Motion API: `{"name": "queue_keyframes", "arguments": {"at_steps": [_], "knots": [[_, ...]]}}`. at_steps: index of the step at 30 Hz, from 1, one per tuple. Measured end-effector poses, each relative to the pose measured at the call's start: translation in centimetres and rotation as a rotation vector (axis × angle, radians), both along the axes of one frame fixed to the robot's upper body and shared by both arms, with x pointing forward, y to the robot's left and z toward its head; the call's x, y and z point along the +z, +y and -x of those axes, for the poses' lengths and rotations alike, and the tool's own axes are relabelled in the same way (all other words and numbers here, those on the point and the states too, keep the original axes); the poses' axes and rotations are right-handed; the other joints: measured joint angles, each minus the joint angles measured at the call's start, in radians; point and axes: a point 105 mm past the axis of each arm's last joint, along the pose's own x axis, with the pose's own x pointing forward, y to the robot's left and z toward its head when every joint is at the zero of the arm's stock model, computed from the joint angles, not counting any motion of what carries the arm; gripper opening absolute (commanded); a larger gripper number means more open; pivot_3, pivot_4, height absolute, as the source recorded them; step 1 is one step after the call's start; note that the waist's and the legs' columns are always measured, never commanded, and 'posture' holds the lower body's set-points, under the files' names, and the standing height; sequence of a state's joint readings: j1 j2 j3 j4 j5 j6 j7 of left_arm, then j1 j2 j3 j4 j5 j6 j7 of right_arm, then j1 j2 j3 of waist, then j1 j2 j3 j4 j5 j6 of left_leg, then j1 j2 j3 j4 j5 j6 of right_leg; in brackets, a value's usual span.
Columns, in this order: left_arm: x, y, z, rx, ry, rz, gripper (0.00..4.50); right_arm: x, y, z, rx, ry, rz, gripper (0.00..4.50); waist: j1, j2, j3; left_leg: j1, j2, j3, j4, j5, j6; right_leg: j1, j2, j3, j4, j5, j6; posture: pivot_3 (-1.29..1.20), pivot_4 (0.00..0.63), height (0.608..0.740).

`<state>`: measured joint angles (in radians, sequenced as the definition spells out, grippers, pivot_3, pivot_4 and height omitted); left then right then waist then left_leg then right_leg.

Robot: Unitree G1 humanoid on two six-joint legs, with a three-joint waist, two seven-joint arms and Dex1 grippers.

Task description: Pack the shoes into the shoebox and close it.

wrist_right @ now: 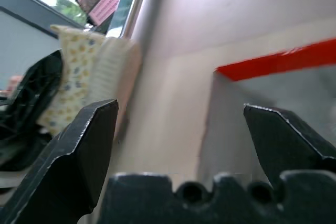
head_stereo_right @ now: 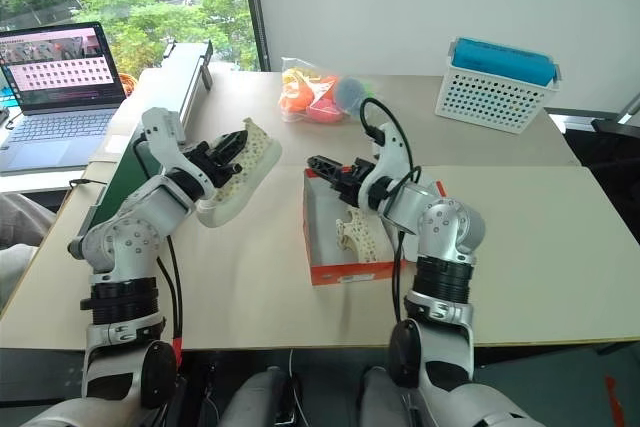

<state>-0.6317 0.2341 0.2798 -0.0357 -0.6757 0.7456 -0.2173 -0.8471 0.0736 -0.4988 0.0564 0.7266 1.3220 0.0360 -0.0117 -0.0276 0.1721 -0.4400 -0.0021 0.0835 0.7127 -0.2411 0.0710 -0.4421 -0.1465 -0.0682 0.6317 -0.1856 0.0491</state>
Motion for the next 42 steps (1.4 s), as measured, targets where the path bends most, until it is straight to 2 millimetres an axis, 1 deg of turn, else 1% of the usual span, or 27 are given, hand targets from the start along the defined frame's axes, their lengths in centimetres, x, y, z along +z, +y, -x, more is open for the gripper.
{"name": "queue_keyframes", "arguments": {"at_steps": [1, 4, 6, 8, 12, 16, 19, 22, 27, 31, 39, 42], "knots": [[0.0, -0.2, 0.0, -0.006, 0.001, 0.003, 0.75, 0.0, 0.3, 0.1, 0.009, 0.023, -0.011, 4.5, 0.001, 0.0, 0.0, 0.0, 0.0, 0.0, 0.0, 0.0, 0.0, 0.0, 0.0, 0.0, 0.0, 0.0, 0.0, 0.0, 0.15, 0.699], [-0.1, -0.6, 0.0, -0.014, 0.002, 0.009, 0.75, 0.3, -0.3, -0.2, -0.03, 0.052, -0.025, 4.5, 0.001, 0.0, 0.0, 0.0, -0.001, 0.0, 0.0, 0.0, 0.0, 0.0, 0.0, 0.0, 0.0, 0.0, 0.0, 0.0, 0.15, 0.699], [-0.2, -1.0, 0.1, -0.025, 0.005, 0.013, 0.75, 0.3, -0.3, -0.3, -0.034, 0.064, -0.025, 4.5, -0.003, 0.0, 0.0, 0.0, 0.0, 0.0, 0.0, 0.0, 0.0, 0.0, 0.0, 0.0, 0.0, 0.0, 0.0, 0.0, 0.15, 0.699], [-0.3, -1.3, 0.1, -0.035, 0.007, 0.013, 0.75, -0.1, -0.2, -0.5, -0.041, 0.085, -0.025, 4.5, -0.005, 0.0, 0.0, 0.0, 0.0, 0.0, 0.0, 0.0, 0.0, -0.001, 0.001, 0.0, 0.0, 0.0, 0.0, 0.0, 0.15, 0.699], [-0.2, -1.4, 0.1, -0.036, 0.006, 0.013, 0.75, -0.6, -0.1, -1.1, -0.072, 0.112, -0.031, 4.5, -0.01, 0.0, 0.0, 0.0, 0.0, 0.001, 0.0, 0.0, 0.0, -0.001, 0.001, 0.001, 0.0, 0.0, 0.0, 0.0, 0.15, 0.699], [-0.2, -1.4, 0.1, -0.037, 0.006, 0.014, 0.75, -0.5, 0.5, -1.6, -0.079, 0.126, -0.052, 4.5, -0.011, 0.0, 0.0, 0.0, 0.0, 0.0, 0.0, 0.0, 0.0, -0.001, 0.001, 0.001, 0.0, 0.0, 0.0, 0.0, 0.15, 0.699], [-0.2, -1.4, 0.1, -0.037, 0.006, 0.015, 0.75, 0.2, 1.3, -1.8, -0.067, 0.113, -0.053, 4.5, -0.011, 0.0, 0.0, 0.0, 0.0, 0.0, 0.0, 0.0, 0.0, -0.001, 0.001, 0.001, 0.0, 0.0, 0.0, 0.0, 0.15, 0.699], [-0.2, -1.5, 0.1, -0.043, 0.006, 0.02, 0.75, 0.9, 2.0, -1.7, -0.047, 0.1, -0.07, 4.5, -0.01, 0.0, 0.0, 0.0, 0.0, 0.0, 0.0, 0.0, 0.0, -0.001, 0.001, 0.001, 0.0, 0.0, 0.0, 0.0, 0.15, 0.699], [-0.2, -1.6, 0.1, -0.047, 0.005, 0.022, 0.75, 1.9, 3.7, -1.2, 0.016, 0.074, -0.059, 4.5, -0.01, 0.0, 0.0, 0.0, 0.0, 0.0, 0.0, 0.0, 0.0, -0.001, 0.001, 0.001, 0.0, 0.0, 0.0, 0.0, 0.15, 0.699], [0.0, -1.7, 0.1, -0.05, 0.002, 0.023, 0.75, 1.2, 4.7, -1.2, 0.038, 0.098, -0.041, 4.5, -0.01, 0.0, 0.0, 0.0, 0.0, 0.0, 0.0, 0.0, 0.001, -0.001, 0.001, 0.001, 0.0, 0.0, 0.0, 0.0, 0.15, 0.699], [-0.1, -1.7, 0.1, -0.05, 0.003, 0.023, 0.75, 0.3, 5.2, -1.9, 0.025, 0.131, -0.081, 4.5, -0.011, 0.0, 0.0, -0.001, 0.0, 0.0, 0.0, 0.0, 0.001, -0.001, 0.001, 0.001, 0.0, 0.0, 0.0, 0.0, 0.15, 0.699], [-0.1, -1.7, 0.1, -0.048, 0.003, 0.023, 0.69, 0.4, 5.3, -2.1, 0.015, 0.119, -0.101, 3.77, -0.01, 0.0, 0.0, -0.001, 0.0, 0.0, 0.0, 0.0, 0.001, -0.001, 0.001, 0.001, 0.0, 0.0, 0.0, 0.0, 0.15, 0.699]]}}
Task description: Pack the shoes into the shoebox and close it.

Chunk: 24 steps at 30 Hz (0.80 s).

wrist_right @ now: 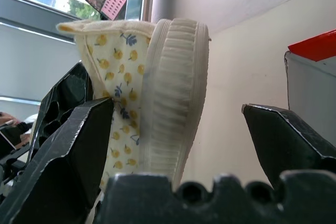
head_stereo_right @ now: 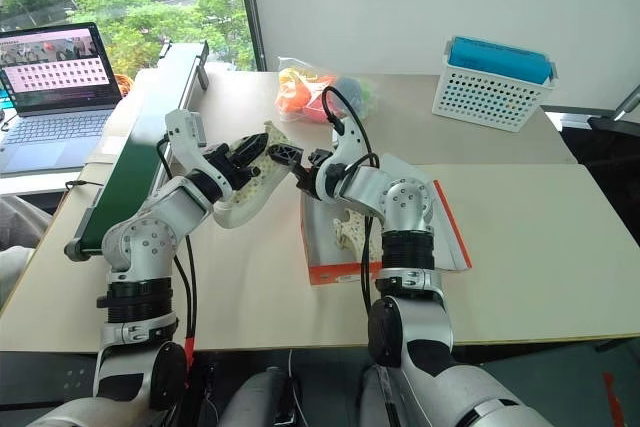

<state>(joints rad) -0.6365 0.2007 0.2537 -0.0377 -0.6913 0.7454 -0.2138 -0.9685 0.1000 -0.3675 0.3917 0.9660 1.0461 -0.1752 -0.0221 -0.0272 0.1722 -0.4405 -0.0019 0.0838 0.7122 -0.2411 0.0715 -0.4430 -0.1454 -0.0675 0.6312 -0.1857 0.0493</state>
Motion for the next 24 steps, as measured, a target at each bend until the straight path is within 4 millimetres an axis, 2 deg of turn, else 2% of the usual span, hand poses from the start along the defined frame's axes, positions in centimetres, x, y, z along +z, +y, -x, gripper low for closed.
{"name": "queue_keyframes", "arguments": {"at_steps": [7, 9, 11, 19, 23, 24], "knots": [[0.0, 0.2, 0.0, 0.005, 0.0, 0.0, 0.69, 0.9, 0.1, -0.1, -0.006, -0.029, -0.05, 1.39, 0.0, 0.0, 0.0, 0.0, 0.0, 0.0, 0.0, 0.0, 0.0, 0.0, 0.0, 0.0, 0.0, 0.0, 0.0, 0.0, 0.15, 0.699], [0.2, 0.1, 0.0, 0.005, -0.008, 0.0, 0.69, 1.3, 0.2, -0.2, -0.003, -0.034, -0.06, 0.91, 0.0, 0.0, 0.0, 0.0, 0.0, 0.0, 0.0, 0.0, 0.0, 0.0, 0.0, 0.0, 0.0, 0.0, 0.0, 0.0, 0.15, 0.699], [0.5, 0.2, 0.1, 0.008, -0.019, 0.001, 0.69, 1.8, 0.4, -0.2, -0.001, -0.038, -0.06, 0.74, 0.0, 0.0, 0.0, 0.0, 0.0, 0.0, 0.0, 0.0, 0.0, -0.001, 0.0, 0.0, 0.0, 0.0, 0.0, 0.0, 0.15, 0.699], [1.2, 0.0, 0.3, -0.003, -0.054, -0.05, 0.69, 2.6, 0.6, -0.3, -0.009, -0.047, -0.075, 0.74, 0.001, 0.0, 0.0, -0.001, 0.0, 0.0, 0.0, 0.0, 0.0, -0.001, 0.0, 0.0, 0.0, 0.0, 0.0, 0.0, 0.15, 0.699], [0.8, -0.4, 0.9, -0.024, -0.077, -0.084, 1.88, 2.6, 0.5, -0.6, -0.044, -0.05, -0.068, 0.74, 0.0, 0.0, 0.0, -0.001, 0.0, 0.0, -0.001, 0.0, 0.0, -0.001, 0.0, 0.0, 0.0, 0.0, 0.0, 0.0, 0.15, 0.699], [0.7, -0.6, 1.0, -0.032, -0.08, -0.101, 2.36, 2.7, 0.3, -0.8, -0.062, -0.052, -0.067, 0.74, 0.0, 0.0, 0.0, -0.001, 0.0, 0.0, -0.001, 0.0, 0.0, -0.001, 0.0, 0.0, 0.0, 0.0, 0.0, 0.0, 0.15, 0.699]]}}
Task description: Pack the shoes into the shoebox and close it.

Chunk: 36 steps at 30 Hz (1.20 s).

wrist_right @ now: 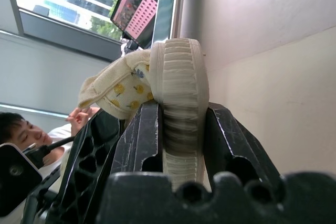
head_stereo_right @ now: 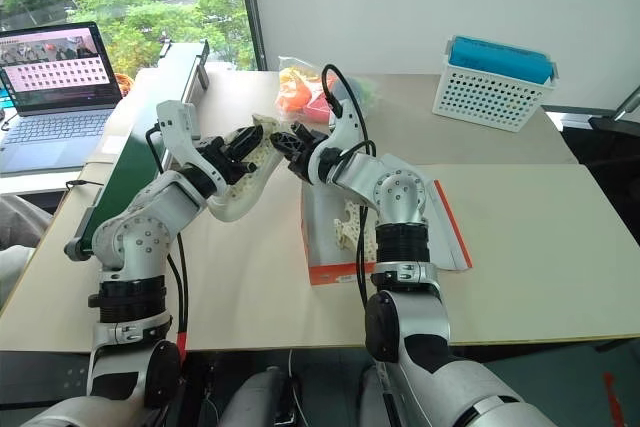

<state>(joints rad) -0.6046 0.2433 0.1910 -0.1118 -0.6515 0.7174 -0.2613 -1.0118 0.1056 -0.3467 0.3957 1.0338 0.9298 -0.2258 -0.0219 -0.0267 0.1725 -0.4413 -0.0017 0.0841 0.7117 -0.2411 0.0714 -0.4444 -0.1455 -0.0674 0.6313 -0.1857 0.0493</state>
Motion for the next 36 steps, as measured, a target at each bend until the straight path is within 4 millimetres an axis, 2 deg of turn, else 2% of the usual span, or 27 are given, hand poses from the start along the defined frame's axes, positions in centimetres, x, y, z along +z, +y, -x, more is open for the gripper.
{"name": "queue_keyframes", "arguments": {"at_steps": [7, 12, 16, 20, 26, 29, 36], "knots": [[0.8, -0.7, 1.0, -0.043, -0.041, -0.008, 2.36, 0.5, -1.3, -0.9, -0.093, -0.008, -0.035, 0.74, 0.001, 0.0, 0.0, -0.001, 0.0, 0.0, 0.0, 0.0, 0.0, 0.0, 0.0, 0.0, 0.0, 0.0, 0.0, 0.0, 0.15, 0.699], [1.4, -0.4, 2.1, -0.076, -0.07, -0.036, 2.36, 1.5, -5.4, -2.1, -0.212, -0.042, -0.061, 0.74, 0.006, 0.0, 0.0, -0.001, 0.0, 0.0, 0.0, 0.0, 0.0, -0.001, 0.0, 0.0, -0.001, 0.0, 0.0, 0.0, 0.15, 0.699], [0.8, 1.5, 2.6, -0.07, -0.058, -0.117, 2.36, 2.9, -10.2, -2.1, -0.269, -0.088, 0.003, 0.74, 0.004, 0.001, 0.001, -0.002, 0.0, 0.0, 0.0, 0.0, 0.0, -0.002, 0.0, 0.0, -0.001, 0.0, 0.0, 0.0, 0.15, 0.699], [0.1, 2.4, 3.6, -0.128, -0.073, -0.266, 2.36, 3.6, -12.3, -1.2, -0.204, -0.121, 0.159, 0.74, -0.003, 0.002, 0.001, -0.004, 0.0, 0.003, 0.0, 0.0, 0.0, -0.007, 0.0, 0.003, -0.001, 0.0, 0.0, 0.0, 0.15, 0.699], [-3.1, 1.3, 6.8, -0.391, -0.093, -0.506, 2.36, 5.3, -11.9, 0.4, 0.001, -0.142, 0.396, 0.74, -0.016, 0.003, 0.002, -0.006, 0.001, 0.005, -0.001, -0.001, 0.003, -0.011, 0.0, 0.005, -0.001, -0.001, -0.002, 0.0, 0.15, 0.699], [-4.6, 0.8, 8.0, -0.502, -0.094, -0.588, 2.36, 4.6, -11.0, 0.8, 0.098, -0.087, 0.478, 0.74, -0.016, 0.003, 0.002, -0.006, 0.001, 0.004, 0.0, -0.004, 0.008, -0.011, 0.0, 0.005, -0.001, -0.001, -0.002, 0.0, 0.15, 0.699], [-5.6, -0.3, 8.5, -0.582, -0.109, -0.588, 2.36, 2.9, -9.3, 1.3, 0.243, 0.016, 0.606, 0.74, -0.012, 0.004, 0.002, -0.009, 0.001, 0.004, 0.0, -0.003, 0.006, -0.012, -0.001, 0.003, -0.002, -0.001, -0.002, 0.0, 0.15, 0.699]]}}
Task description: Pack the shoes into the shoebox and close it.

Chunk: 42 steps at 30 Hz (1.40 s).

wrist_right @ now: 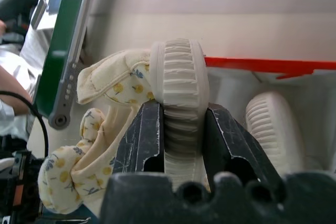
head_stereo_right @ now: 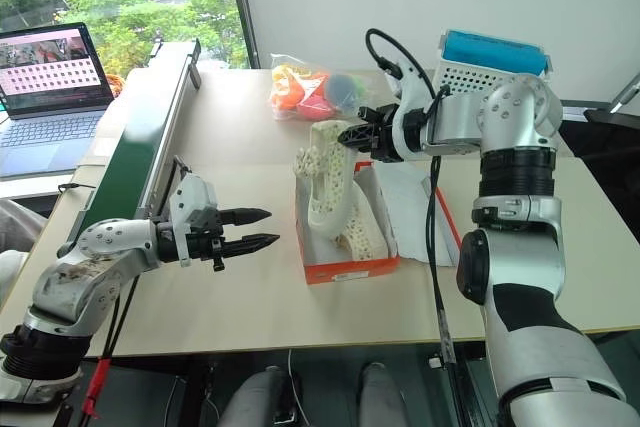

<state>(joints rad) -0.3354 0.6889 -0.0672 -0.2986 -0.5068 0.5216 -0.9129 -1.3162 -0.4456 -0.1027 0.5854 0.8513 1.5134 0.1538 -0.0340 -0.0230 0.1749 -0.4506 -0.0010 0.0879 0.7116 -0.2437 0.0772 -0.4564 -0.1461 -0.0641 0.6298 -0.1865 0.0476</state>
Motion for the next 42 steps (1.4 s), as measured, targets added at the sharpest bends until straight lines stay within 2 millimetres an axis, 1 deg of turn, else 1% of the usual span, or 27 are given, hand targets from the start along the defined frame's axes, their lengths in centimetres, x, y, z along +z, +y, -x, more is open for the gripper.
{"name": "queue_keyframes", "arguments": {"at_steps": [2, 4, 6, 10, 12, 13, 16, 20, 24, 28, 31, 32, 34, 38, 42], "knots": [[0.0, -0.3, 0.0, -0.004, 0.002, 0.013, 2.36, -0.7, 0.1, 0.0, 0.008, 0.017, 0.037, 0.74, 0.001, 0.0, 0.0, 0.0, 0.0, 0.0, 0.0, 0.0, 0.0, 0.0, 0.0, 0.0, 0.0, 0.0, 0.0, 0.0, 0.15, 0.699], [-0.1, -0.4, 0.0, 0.0, 0.0, 0.018, 2.36, -2.2, 0.2, -0.2, 0.013, 0.05, 0.091, 0.74, 0.002, 0.0, 0.0, -0.001, 0.0, 0.0, 0.001, 0.0, 0.0, 0.0, 0.0, 0.0, 0.0, 0.0, 0.0, 0.0, 0.15, 0.699], [-0.1, -0.5, -0.1, 0.002, 0.0, 0.02, 2.36, -2.9, 0.3, -0.4, 0.017, 0.056, 0.115, 0.74, 0.002, 0.0, 0.0, -0.001, 0.0, 0.0, 0.001, 0.0, 0.0, 0.0, 0.0, 0.0, 0.0, 0.0, 0.0, 0.0, 0.15, 0.699], [-0.2, -0.7, -0.1, 0.005, 0.002, 0.028, 2.36, -4.8, 2.3, -0.8, 0.061, 0.049, 0.143, 0.74, -0.004, 0.0, 0.0, 0.0, 0.0, 0.0, 0.001, 0.002, -0.004, 0.0, 0.0, 0.0, 0.001, 0.0, 0.0, 0.0, 0.15, 0.699], [-0.3, -0.8, 0.0, 0.003, 0.002, 0.024, 2.36, -6.1, 2.9, -1.1, 0.065, 0.055, 0.16, 0.74, -0.005, 0.0, 0.0, 0.0, 0.0, 0.0, 0.001, 0.003, -0.004, 0.0, 0.0, 0.0, 0.001, 0.0, 0.0, 0.0, 0.15, 0.699], [-0.3, -0.9, 0.0, 0.001, 0.001, 0.024, 2.36, -7.1, 3.2, -1.4, 0.064, 0.062, 0.174, 0.74, -0.006, 0.0, 0.0, 0.0, 0.0, 0.0, 0.001, 0.003, -0.004, 0.0, 0.0, 0.0, 0.001, 0.0, 0.0, 0.0, 0.15, 0.699], [-0.4, -0.9, -0.1, 0.011, -0.004, 0.015, 2.36, -8.6, 3.7, -1.8, 0.078, 0.038, 0.236, 0.74, -0.004, 0.0, 0.0, 0.0, 0.0, 0.0, 0.001, 0.003, -0.004, 0.0, 0.0, 0.0, 0.002, 0.0, 0.0, 0.0, 0.15, 0.699], [-0.3, -1.0, -0.2, 0.018, -0.007, 0.021, 2.36, -9.3, 4.3, -2.3, 0.135, -0.035, 0.304, 0.74, -0.004, 0.0, 0.0, 0.001, 0.0, 0.0, 0.001, 0.003, -0.005, 0.001, 0.0, 0.0, 0.002, 0.0, 0.001, 0.0, 0.15, 0.699], [-0.1, -1.2, -0.1, 0.015, -0.015, 0.022, 2.36, -9.7, 4.0, -2.7, 0.173, -0.085, 0.336, 0.74, -0.003, 0.0, -0.001, 0.008, 0.0, -0.001, 0.001, 0.003, -0.005, 0.006, 0.0, 0.0, 0.001, 0.0, 0.001, 0.0, 0.15, 0.699], [-0.1, -1.2, -0.1, 0.026, -0.014, 0.02, 2.36, -10.4, 3.5, -3.3, 0.204, -0.179, 0.424, 0.74, 0.0, 0.001, -0.002, 0.015, -0.001, -0.003, 0.001, 0.002, -0.004, 0.015, 0.0, -0.001, 0.0, 0.0, 0.001, 0.0, 0.15, 0.699], [-0.1, -1.2, -0.2, 0.037, -0.013, 0.02, 2.36, -11.0, 3.4, -3.5, 0.225, -0.228, 0.471, 0.74, 0.006, 0.001, -0.004, 0.024, 0.0, -0.003, 0.0, -0.001, 0.0, 0.019, 0.0, -0.001, -0.002, 0.0, 0.001, 0.0, 0.15, 0.699], [-0.1, -1.2, -0.2, 0.039, -0.013, 0.02, 2.36, -11.4, 3.4, -3.5, 0.241, -0.258, 0.497, 0.74, 0.008, 0.001, -0.007, 0.026, 0.0, -0.003, -0.001, -0.002, 0.0, 0.02, -0.001, -0.001, -0.002, -0.001, 0.001, 0.0, 0.15, 0.699], [0.0, -1.2, -0.2, 0.037, -0.017, 0.02, 2.36, -11.7, 3.4, -3.5, 0.265, -0.303, 0.539, 0.74, 0.013, 0.002, -0.012, 0.028, -0.001, -0.003, -0.001, -0.005, -0.006, 0.022, -0.001, -0.001, -0.002, -0.001, 0.001, 0.0, 0.15, 0.699], [-0.2, -1.2, -0.2, 0.042, -0.004, 0.016, 2.36, -12.1, 2.6, -3.6, 0.32, -0.394, 0.631, 0.74, 0.023, 0.004, -0.015, 0.033, -0.001, -0.004, -0.001, -0.006, -0.006, 0.028, -0.001, -0.002, -0.003, -0.001, 0.001, 0.0, 0.15, 0.699], [-0.2, -1.2, -0.2, 0.044, -0.002, 0.015, 2.36, -11.6, 1.5, -4.0, 0.361, -0.473, 0.732, 0.74, 0.027, 0.004, -0.015, 0.033, -0.001, -0.004, -0.001, -0.006, -0.007, 0.028, -0.001, -0.002, -0.004, -0.001, 0.001, 0.0, 0.15, 0.699]]}}
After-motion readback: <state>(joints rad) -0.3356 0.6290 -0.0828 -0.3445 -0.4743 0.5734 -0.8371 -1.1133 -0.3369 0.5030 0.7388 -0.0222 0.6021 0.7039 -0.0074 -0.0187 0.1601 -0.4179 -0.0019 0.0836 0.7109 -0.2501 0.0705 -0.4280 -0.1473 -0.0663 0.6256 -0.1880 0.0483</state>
